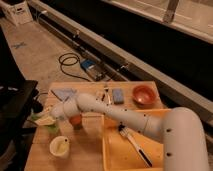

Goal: Place pepper in plastic cup

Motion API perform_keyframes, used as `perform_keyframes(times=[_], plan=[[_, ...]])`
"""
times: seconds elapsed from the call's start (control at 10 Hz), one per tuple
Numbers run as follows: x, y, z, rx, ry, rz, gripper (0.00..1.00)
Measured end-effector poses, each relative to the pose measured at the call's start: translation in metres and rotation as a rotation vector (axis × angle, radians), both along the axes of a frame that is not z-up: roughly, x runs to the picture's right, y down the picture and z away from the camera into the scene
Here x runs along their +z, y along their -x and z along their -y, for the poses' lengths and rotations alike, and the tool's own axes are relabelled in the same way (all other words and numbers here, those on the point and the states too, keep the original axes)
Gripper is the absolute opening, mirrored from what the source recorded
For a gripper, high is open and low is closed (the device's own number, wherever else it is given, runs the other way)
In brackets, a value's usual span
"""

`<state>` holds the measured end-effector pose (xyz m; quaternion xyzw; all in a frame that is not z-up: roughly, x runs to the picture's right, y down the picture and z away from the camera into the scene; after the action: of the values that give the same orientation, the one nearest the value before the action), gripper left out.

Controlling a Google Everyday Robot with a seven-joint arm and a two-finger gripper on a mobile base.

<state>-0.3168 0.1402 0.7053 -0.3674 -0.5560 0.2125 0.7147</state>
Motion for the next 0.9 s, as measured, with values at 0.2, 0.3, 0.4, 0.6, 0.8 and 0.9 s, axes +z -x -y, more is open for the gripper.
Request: perform_keyframes(times=[0.2,0.3,0.4,0.6,0.8,0.9], plan=[[0.006,0.000,-0.004,0.010,0.010,-0.008,0.52],[0.009,-0.001,-0.005,0.013,0.013,-0.015,0.64],[0.010,-0.001,-0.006,0.012,0.013,-0.022,0.69],[0.012,-0.001,-0.006,-0.001,0.006,-0.047,0.72],[0.013,-0.002,-0.006,-0.004,0.001,-0.062,0.72],[0.014,-0.003,-0.006,-0.003,-0.001,-0.070,0.72]])
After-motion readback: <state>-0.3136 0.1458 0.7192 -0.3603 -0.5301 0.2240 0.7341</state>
